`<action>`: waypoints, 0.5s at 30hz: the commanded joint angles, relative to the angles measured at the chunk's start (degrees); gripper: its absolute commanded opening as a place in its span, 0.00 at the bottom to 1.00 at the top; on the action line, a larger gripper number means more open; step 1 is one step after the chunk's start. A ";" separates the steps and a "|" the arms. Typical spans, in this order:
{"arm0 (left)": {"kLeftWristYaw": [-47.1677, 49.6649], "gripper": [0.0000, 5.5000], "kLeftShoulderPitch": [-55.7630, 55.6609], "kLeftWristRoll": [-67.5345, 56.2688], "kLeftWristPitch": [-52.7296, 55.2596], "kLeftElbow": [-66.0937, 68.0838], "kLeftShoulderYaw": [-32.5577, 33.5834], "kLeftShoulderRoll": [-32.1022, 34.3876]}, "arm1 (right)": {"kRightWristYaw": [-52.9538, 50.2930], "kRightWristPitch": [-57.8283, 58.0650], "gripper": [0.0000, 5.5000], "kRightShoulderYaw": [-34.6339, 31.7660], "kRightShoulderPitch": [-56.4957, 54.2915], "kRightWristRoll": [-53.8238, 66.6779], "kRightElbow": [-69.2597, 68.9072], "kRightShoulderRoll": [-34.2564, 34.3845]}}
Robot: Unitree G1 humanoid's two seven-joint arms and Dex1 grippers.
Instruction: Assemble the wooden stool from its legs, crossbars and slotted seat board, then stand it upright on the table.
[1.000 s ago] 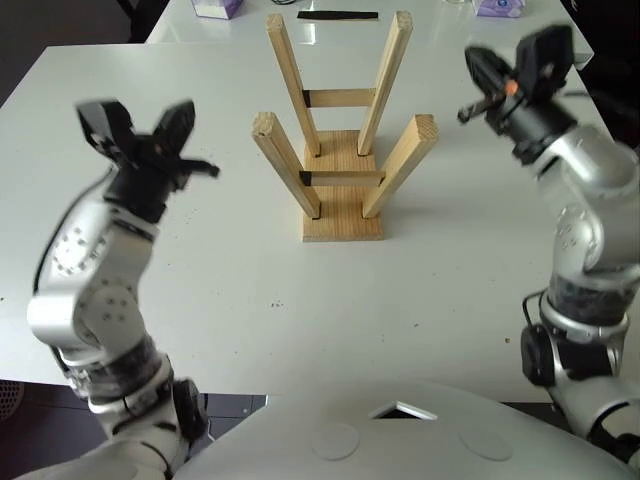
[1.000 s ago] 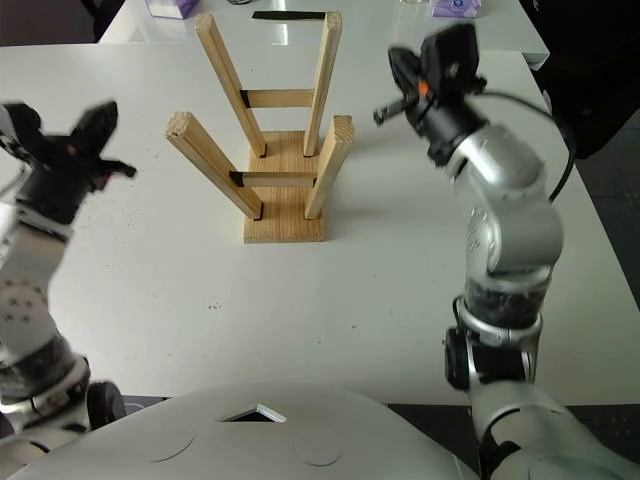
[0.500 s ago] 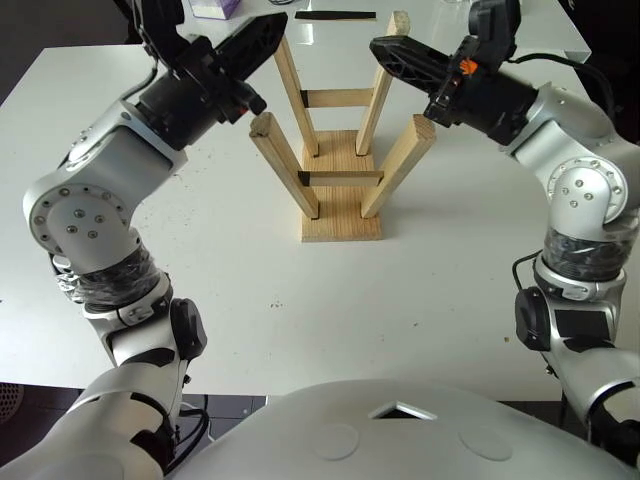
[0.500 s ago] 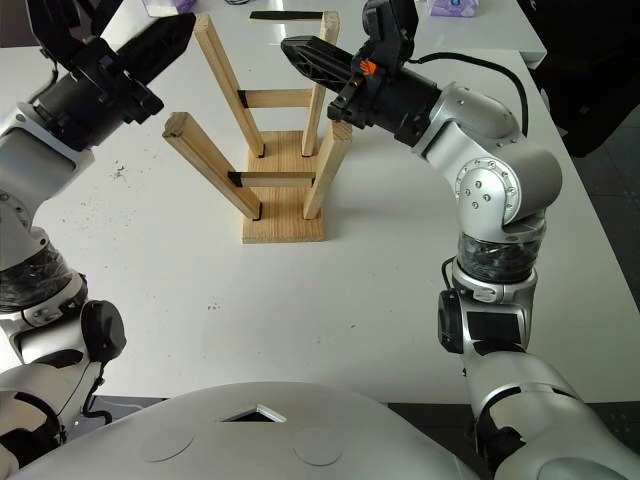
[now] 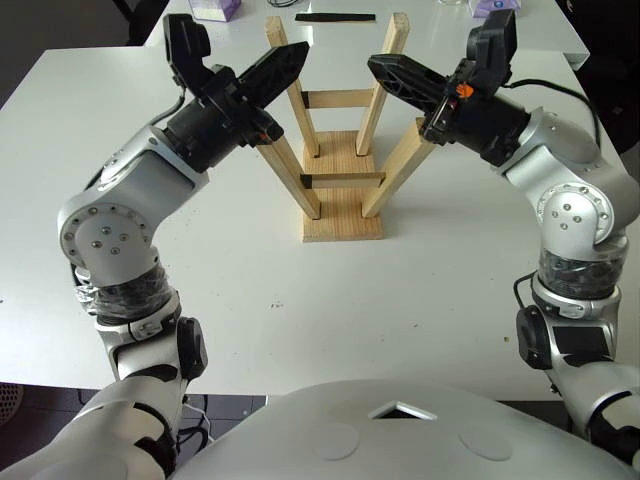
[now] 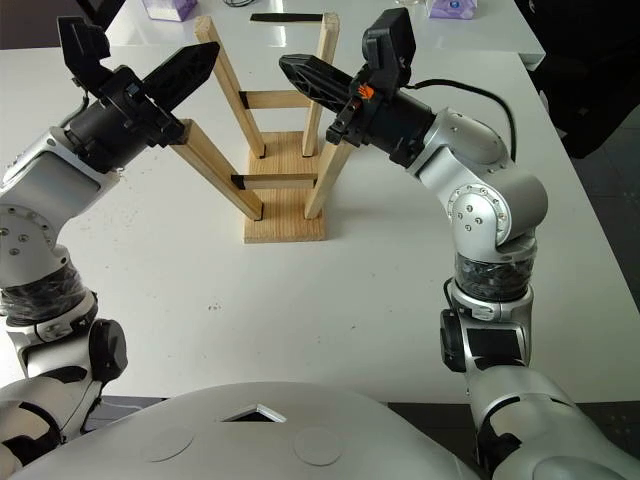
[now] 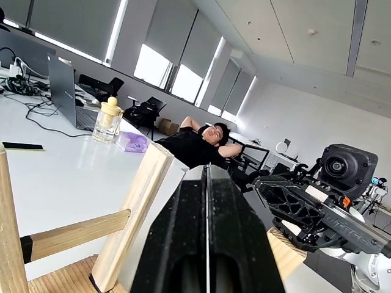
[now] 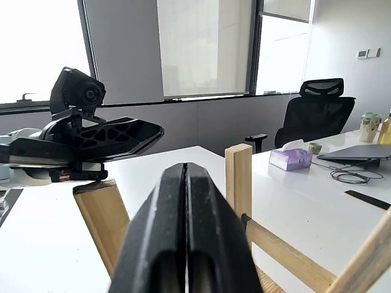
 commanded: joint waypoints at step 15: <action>1.56 0.00 9.04 3.93 -10.39 9.27 15.65 10.48 | 2.18 -6.33 0.00 -0.44 -2.73 -4.80 17.26 -6.71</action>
